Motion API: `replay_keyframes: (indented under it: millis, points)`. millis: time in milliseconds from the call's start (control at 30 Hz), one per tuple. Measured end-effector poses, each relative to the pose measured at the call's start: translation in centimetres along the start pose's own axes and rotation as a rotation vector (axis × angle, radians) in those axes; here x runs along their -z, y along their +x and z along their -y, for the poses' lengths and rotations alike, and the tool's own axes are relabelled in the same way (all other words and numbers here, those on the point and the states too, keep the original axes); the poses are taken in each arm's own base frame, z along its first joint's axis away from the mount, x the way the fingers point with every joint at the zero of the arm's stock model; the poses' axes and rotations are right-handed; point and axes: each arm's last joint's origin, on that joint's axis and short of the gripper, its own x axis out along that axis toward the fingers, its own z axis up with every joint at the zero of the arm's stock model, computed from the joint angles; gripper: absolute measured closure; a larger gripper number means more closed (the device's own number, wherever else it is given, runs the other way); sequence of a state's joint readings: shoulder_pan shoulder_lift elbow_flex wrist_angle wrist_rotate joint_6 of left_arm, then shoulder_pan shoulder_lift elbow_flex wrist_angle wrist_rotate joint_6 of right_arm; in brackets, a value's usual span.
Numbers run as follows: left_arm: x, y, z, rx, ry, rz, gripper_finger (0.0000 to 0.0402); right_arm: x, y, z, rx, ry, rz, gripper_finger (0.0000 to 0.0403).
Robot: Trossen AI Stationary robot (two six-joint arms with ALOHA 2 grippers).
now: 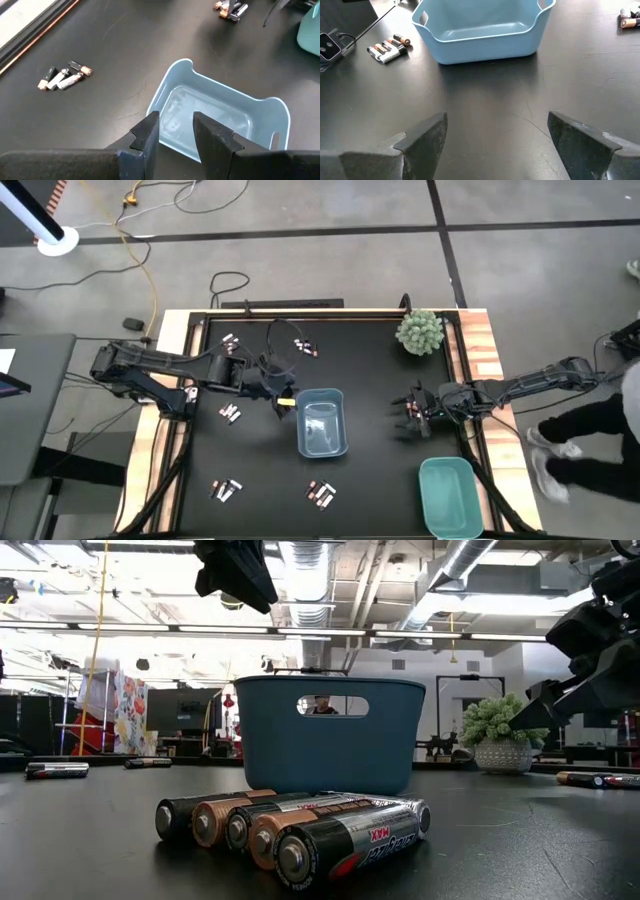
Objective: Sort batteries
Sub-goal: Adjust the blue bin
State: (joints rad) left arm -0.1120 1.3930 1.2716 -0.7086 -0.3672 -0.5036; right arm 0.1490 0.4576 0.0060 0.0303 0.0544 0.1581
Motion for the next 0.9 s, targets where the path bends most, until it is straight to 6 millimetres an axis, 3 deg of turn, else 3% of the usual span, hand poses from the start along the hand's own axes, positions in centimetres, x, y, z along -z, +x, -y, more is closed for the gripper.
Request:
replay_keyframes:
  millis: [233, 367, 567, 733, 900]
  points:
    - [-0.2, 1.0, -0.4, -0.056, 0.031, 0.008, 0.0288, 0.0, 0.0, 0.0, 0.000, 0.002, 0.000, 0.0040]
    - [-0.4, 3.5, -1.2, -0.098, -0.047, -0.038, 0.0288, 0.0, 0.0, 0.0, -0.001, 0.002, -0.001, 0.0040]
    - [-1.0, 8.7, -3.2, -0.008, -0.028, -0.145, 0.0288, 0.0, 0.0, 0.0, -0.001, 0.002, -0.001, 0.0040]
    - [-2.2, 10.9, -3.9, 0.089, 0.042, -0.205, 0.0288, 0.0, 0.0, 0.0, -0.002, 0.003, 0.000, 0.0040]
    - [-3.4, 11.8, -3.8, 0.128, 0.086, -0.195, 0.0288, 0.0, 0.0, 0.0, -0.002, 0.115, -0.001, 0.0040]
